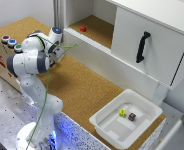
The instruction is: Pull the drawer
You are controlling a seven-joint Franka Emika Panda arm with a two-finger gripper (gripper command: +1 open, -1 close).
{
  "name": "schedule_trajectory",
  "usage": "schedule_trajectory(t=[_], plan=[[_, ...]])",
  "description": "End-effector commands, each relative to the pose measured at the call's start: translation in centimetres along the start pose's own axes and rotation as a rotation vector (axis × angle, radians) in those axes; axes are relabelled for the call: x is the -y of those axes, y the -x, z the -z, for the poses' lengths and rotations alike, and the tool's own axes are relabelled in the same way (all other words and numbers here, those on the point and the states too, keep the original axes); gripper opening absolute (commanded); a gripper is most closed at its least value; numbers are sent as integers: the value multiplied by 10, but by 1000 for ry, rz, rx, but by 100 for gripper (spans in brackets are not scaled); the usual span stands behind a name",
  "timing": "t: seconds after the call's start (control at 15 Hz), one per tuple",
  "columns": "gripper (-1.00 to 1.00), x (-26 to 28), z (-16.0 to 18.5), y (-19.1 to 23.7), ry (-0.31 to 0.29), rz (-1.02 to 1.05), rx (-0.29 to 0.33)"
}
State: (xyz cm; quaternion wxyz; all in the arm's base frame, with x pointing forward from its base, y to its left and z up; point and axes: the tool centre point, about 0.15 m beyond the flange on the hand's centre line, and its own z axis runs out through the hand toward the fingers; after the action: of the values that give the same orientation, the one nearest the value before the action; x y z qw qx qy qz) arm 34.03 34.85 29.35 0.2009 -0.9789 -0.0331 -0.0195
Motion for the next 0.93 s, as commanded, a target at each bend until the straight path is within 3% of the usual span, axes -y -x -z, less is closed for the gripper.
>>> schedule_trajectory(t=[0.0, 0.4, 0.87], plan=[[-100, -3, -11, -17, -79, 19, 34], [-100, -12, -2, -17, -42, 20, 8], [-100, -45, -3, -12, -22, -30, 19]])
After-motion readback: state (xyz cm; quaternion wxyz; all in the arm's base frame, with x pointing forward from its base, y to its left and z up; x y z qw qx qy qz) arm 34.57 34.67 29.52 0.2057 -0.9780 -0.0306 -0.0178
